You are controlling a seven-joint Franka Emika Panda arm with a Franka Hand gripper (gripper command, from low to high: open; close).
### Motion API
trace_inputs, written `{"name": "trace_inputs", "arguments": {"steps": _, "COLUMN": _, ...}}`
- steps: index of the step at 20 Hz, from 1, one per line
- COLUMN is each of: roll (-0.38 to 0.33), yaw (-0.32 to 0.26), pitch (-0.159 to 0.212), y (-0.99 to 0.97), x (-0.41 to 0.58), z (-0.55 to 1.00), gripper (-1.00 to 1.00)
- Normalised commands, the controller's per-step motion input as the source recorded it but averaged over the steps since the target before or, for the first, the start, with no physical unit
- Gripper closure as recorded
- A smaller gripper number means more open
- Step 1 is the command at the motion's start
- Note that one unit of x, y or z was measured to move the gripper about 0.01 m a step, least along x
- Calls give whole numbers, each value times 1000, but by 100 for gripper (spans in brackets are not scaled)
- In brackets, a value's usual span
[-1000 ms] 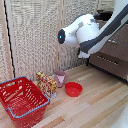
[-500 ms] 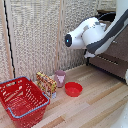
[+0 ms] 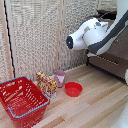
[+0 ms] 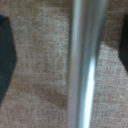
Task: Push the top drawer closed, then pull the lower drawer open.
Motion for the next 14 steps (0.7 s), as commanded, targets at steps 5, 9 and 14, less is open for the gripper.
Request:
{"name": "trace_inputs", "arguments": {"steps": 5, "roll": -14, "yaw": 120, "pitch": -8, "y": -598, "x": 0, "z": 245, "gripper": 100}}
{"name": "trace_inputs", "arguments": {"steps": 9, "roll": -4, "yaw": 138, "pitch": -13, "y": -689, "x": 0, "z": 235, "gripper": 100}}
{"name": "trace_inputs", "arguments": {"steps": 14, "roll": 0, "yaw": 155, "pitch": -15, "y": -735, "x": 0, "z": 236, "gripper": 100}}
